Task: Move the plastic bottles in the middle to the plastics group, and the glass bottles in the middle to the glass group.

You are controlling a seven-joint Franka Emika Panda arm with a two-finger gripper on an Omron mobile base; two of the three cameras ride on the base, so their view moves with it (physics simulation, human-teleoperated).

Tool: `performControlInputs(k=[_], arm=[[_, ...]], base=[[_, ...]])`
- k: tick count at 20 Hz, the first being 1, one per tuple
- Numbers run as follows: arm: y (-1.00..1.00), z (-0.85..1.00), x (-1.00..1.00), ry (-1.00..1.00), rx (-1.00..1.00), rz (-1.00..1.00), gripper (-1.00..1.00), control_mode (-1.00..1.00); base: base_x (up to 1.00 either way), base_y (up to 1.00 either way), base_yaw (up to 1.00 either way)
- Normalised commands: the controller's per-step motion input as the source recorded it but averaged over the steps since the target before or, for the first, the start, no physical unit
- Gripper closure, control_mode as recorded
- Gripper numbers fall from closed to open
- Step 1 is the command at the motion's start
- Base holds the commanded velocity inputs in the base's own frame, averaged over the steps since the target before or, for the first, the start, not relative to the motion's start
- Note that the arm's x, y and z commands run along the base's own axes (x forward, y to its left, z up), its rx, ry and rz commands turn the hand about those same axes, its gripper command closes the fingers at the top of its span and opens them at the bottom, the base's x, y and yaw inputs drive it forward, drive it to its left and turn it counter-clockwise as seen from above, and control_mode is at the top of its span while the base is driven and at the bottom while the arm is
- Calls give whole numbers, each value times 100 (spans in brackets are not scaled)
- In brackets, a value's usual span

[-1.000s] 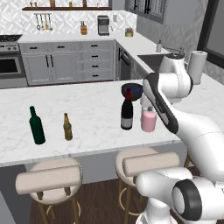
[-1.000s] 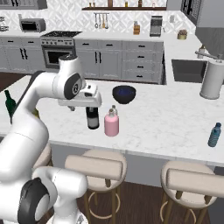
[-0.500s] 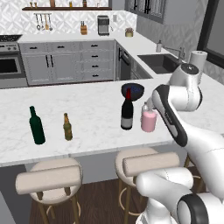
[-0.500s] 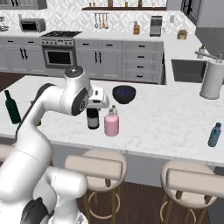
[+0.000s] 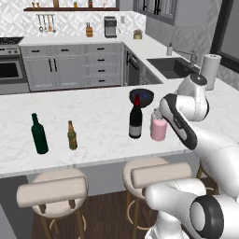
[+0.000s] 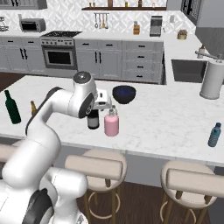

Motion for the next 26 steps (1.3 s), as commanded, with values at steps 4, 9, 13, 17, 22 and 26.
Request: performControlInputs(k=[4,9,13,17,22,26], arm=[[-26,-20,14,11,0,3,-100,-100],[-37,-15,2,1,0,0,-100,-100],[-2,-11,36,0,0,1,-100,-100],[0,-13,49,2,0,2,-100,-100],[0,-7,31,6,0,4,-100,-100],[0,-26,30,1,0,4,-100,-100]], base=[[0,0,0],[0,0,0],[0,0,0],[0,0,0],[0,0,0],[0,0,0]])
